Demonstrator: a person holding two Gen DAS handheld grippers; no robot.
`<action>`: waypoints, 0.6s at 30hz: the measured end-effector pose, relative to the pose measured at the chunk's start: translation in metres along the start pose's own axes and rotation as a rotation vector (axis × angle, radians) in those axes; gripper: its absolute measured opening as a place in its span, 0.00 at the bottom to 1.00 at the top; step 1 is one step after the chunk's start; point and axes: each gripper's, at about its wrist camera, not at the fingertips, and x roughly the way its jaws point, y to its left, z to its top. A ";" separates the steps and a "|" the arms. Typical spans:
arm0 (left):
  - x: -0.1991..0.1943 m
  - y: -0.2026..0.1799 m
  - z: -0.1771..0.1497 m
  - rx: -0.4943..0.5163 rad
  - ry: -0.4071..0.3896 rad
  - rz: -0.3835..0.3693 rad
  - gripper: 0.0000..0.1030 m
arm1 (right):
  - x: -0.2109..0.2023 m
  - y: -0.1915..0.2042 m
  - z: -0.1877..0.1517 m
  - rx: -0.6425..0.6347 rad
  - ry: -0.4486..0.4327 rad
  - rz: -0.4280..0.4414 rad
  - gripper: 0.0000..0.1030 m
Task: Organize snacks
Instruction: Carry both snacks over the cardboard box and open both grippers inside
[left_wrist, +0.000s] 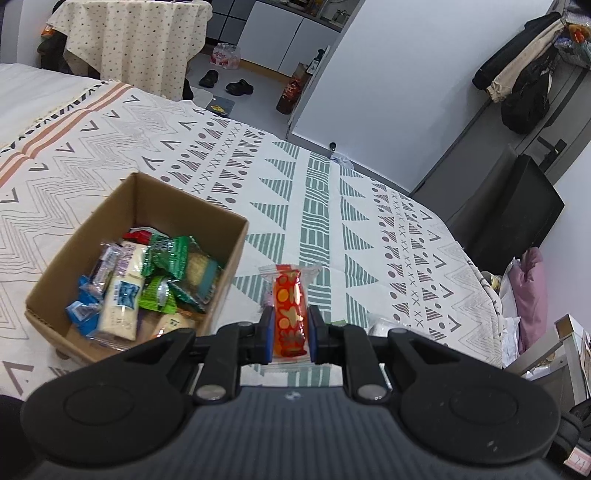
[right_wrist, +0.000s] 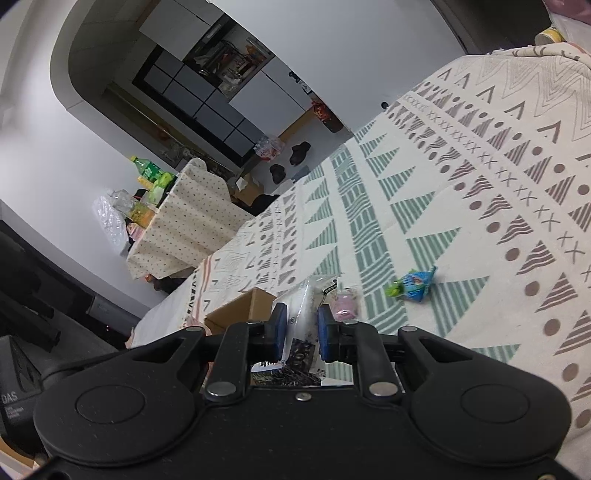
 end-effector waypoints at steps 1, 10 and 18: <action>-0.002 0.003 0.001 -0.001 -0.002 0.001 0.16 | 0.001 0.003 -0.001 0.001 -0.003 0.004 0.17; -0.022 0.028 0.013 -0.026 -0.024 0.012 0.16 | 0.009 0.032 -0.002 -0.015 -0.010 0.022 0.16; -0.032 0.055 0.029 -0.060 -0.042 0.027 0.16 | 0.024 0.057 -0.001 -0.044 0.003 0.037 0.16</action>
